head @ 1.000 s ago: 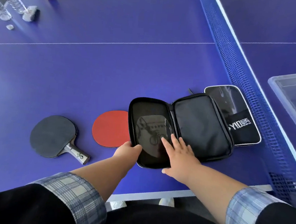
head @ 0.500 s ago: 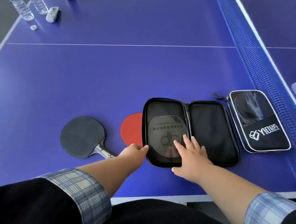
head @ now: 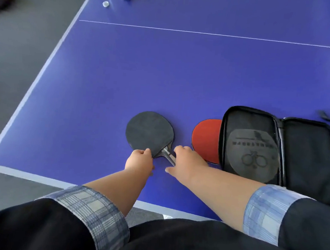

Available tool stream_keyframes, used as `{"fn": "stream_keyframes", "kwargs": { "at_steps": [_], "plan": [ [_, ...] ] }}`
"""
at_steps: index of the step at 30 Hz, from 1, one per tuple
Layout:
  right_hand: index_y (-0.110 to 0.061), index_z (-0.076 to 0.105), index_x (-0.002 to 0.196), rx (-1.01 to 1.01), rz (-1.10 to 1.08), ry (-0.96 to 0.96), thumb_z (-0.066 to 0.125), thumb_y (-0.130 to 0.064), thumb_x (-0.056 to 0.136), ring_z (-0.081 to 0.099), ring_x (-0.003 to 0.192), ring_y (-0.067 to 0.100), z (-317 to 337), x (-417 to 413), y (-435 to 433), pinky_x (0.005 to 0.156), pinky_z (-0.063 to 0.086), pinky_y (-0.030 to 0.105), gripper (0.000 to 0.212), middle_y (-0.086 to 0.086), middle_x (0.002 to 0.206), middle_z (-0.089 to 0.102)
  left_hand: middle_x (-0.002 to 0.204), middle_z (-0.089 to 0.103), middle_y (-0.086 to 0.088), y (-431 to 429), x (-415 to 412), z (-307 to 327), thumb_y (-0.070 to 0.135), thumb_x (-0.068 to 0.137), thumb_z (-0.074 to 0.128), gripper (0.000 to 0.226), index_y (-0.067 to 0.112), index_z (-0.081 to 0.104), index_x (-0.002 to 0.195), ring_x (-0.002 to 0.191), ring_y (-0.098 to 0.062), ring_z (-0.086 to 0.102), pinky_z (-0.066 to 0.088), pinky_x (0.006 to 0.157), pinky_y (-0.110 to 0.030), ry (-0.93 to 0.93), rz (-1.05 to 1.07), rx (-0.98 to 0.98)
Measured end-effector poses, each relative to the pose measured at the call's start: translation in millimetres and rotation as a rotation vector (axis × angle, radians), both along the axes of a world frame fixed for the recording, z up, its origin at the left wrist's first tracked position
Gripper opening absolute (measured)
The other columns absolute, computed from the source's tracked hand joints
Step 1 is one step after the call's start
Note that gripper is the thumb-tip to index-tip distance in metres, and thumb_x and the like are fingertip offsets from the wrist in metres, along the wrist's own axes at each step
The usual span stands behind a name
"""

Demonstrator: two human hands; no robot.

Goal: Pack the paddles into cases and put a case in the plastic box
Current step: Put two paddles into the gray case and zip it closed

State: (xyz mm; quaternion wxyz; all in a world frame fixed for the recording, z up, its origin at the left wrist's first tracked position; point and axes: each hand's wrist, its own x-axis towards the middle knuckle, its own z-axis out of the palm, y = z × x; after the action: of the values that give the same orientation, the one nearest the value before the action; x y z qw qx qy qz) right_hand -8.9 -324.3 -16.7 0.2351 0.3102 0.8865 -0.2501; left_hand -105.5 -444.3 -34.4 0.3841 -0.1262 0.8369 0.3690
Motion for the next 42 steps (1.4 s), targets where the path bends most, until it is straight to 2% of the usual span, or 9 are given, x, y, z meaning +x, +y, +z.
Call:
{"fn": "stream_keyframes", "kwargs": {
  "at_steps": [3, 11, 14, 18, 26, 29, 35, 39, 42],
  "plan": [
    [-0.014, 0.05, 0.118, 0.016, -0.004, -0.016, 0.071, -0.035, 0.088, 0.057, 0.112, 0.034, -9, -9, -8, 0.075, 0.042, 0.038, 0.042, 0.01, 0.124, 0.055, 0.1, 0.069, -0.005, -5, -2, -4, 0.034, 0.097, 0.044, 0.027, 0.013, 0.059, 0.101, 0.083, -0.025, 0.071, 0.059, 0.07, -0.038, -0.203, 0.19, 0.115],
    [-0.014, 0.053, 0.096, -0.212, -0.198, 0.076, 0.063, -0.029, 0.094, 0.053, 0.077, 0.028, 12, -5, 2, 0.067, 0.045, 0.035, 0.018, 0.012, 0.113, 0.054, 0.104, 0.067, -0.014, 13, -3, 8, 0.026, 0.097, 0.057, 0.033, 0.005, 0.052, 0.121, 0.072, -0.023, 0.067, 0.056, 0.062, -0.032, -0.062, 0.414, 0.242],
    [-0.013, 0.051, 0.125, -0.266, -0.351, 0.143, 0.061, -0.026, 0.096, 0.052, 0.085, 0.024, 26, 13, 21, 0.069, 0.045, 0.032, 0.032, 0.009, 0.122, 0.053, 0.082, 0.073, -0.001, 40, 6, 25, 0.036, 0.092, 0.059, 0.032, 0.025, 0.046, 0.12, 0.065, -0.019, 0.07, 0.053, 0.06, -0.029, -0.028, 0.375, 0.235],
    [-0.017, 0.039, 0.14, -0.268, -0.561, 0.204, 0.057, -0.028, 0.098, 0.052, 0.077, 0.017, 42, 54, 54, 0.056, 0.039, 0.026, 0.047, 0.0, 0.11, 0.051, 0.071, 0.073, 0.003, 94, 28, 49, 0.042, 0.089, 0.061, 0.03, 0.038, 0.039, 0.11, 0.065, -0.018, 0.072, 0.054, 0.059, -0.032, -0.009, 0.184, 0.246],
    [-0.019, 0.051, 0.125, -0.183, -0.954, 0.334, 0.06, -0.025, 0.095, 0.059, 0.096, 0.021, 55, 162, 97, 0.082, 0.048, 0.032, 0.032, 0.002, 0.115, 0.058, 0.096, 0.072, -0.002, 181, 112, 54, 0.037, 0.087, 0.053, 0.034, 0.028, 0.045, 0.119, 0.086, -0.027, 0.07, 0.056, 0.083, -0.048, 0.089, -0.348, 0.255],
    [-0.018, 0.052, 0.117, -0.179, -1.045, 0.361, 0.06, -0.023, 0.094, 0.059, 0.091, 0.019, 51, 205, 110, 0.076, 0.046, 0.03, 0.024, 0.002, 0.109, 0.059, 0.098, 0.072, -0.001, 211, 147, 54, 0.036, 0.085, 0.051, 0.04, 0.027, 0.046, 0.124, 0.087, -0.027, 0.069, 0.057, 0.083, -0.047, 0.106, -0.51, 0.266],
    [-0.018, 0.052, 0.112, -0.182, -1.131, 0.36, 0.058, -0.02, 0.094, 0.054, 0.077, 0.008, 35, 267, 158, 0.058, 0.041, 0.021, 0.019, 0.0, 0.102, 0.059, 0.083, 0.073, 0.0, 273, 203, 42, 0.028, 0.078, 0.054, 0.019, 0.021, 0.059, 0.095, 0.078, -0.025, 0.073, 0.06, 0.079, -0.047, 0.021, -0.603, 0.246],
    [-0.015, 0.053, 0.112, -0.19, -1.132, 0.325, 0.06, -0.021, 0.093, 0.051, 0.073, 0.009, 15, 288, 184, 0.057, 0.039, 0.023, 0.021, 0.001, 0.099, 0.056, 0.086, 0.073, -0.008, 305, 225, 26, 0.027, 0.067, 0.049, 0.036, 0.019, 0.062, 0.1, 0.083, -0.03, 0.072, 0.06, 0.079, -0.047, -0.003, -0.616, 0.188],
    [-0.013, 0.053, 0.115, -0.228, -1.123, 0.319, 0.061, -0.02, 0.094, 0.052, 0.075, 0.009, 2, 299, 192, 0.061, 0.041, 0.024, 0.024, 0.0, 0.098, 0.056, 0.085, 0.072, -0.009, 318, 237, 18, 0.019, 0.067, 0.05, 0.016, 0.019, 0.057, 0.081, 0.084, -0.032, 0.072, 0.06, 0.079, -0.05, -0.025, -0.598, 0.167]
  ]
}}
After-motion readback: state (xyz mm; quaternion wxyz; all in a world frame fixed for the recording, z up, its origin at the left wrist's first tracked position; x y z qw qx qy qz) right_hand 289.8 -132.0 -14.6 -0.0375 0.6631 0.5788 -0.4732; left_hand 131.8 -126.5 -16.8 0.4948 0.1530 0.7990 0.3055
